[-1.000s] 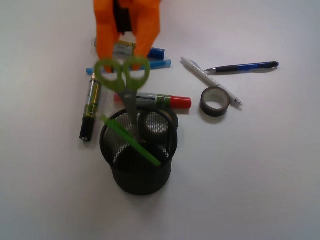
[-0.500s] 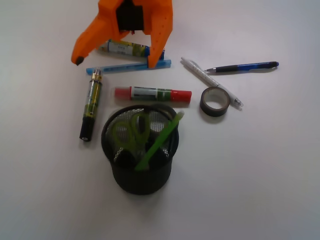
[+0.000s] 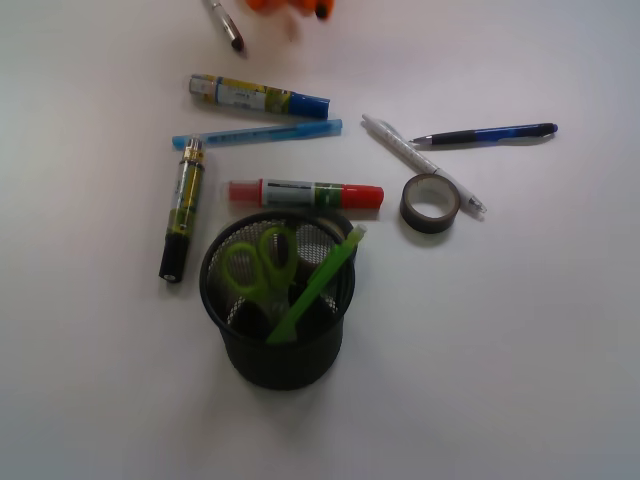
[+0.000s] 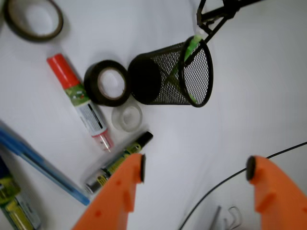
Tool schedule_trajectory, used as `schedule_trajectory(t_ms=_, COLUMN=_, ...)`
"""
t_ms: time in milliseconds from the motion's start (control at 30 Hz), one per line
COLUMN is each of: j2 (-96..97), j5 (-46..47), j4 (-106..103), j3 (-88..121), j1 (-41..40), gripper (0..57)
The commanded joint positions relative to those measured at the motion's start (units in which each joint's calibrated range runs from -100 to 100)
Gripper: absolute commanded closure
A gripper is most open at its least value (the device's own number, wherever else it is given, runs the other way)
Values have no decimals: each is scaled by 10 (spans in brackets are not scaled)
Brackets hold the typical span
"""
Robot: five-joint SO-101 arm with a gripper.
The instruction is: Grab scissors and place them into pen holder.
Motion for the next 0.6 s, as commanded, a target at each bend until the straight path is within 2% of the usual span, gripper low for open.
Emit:
schedule_trajectory(t_ms=0, j2=-196, j5=78, j4=4, j3=160, j1=9, gripper=399)
schedule_trajectory(t_ms=100, j2=-343, j5=84, j4=4, j3=281, j1=8, gripper=463)
schedule_trajectory(t_ms=200, j2=-478, j5=87, j4=10, j3=396, j1=5, gripper=501)
schedule_trajectory(t_ms=367, j2=-437, j5=107, j4=-31, j3=498, j1=27, gripper=531)
schedule_trajectory(t_ms=567, j2=-469, j5=119, j4=-13, j3=546, j1=35, gripper=537)
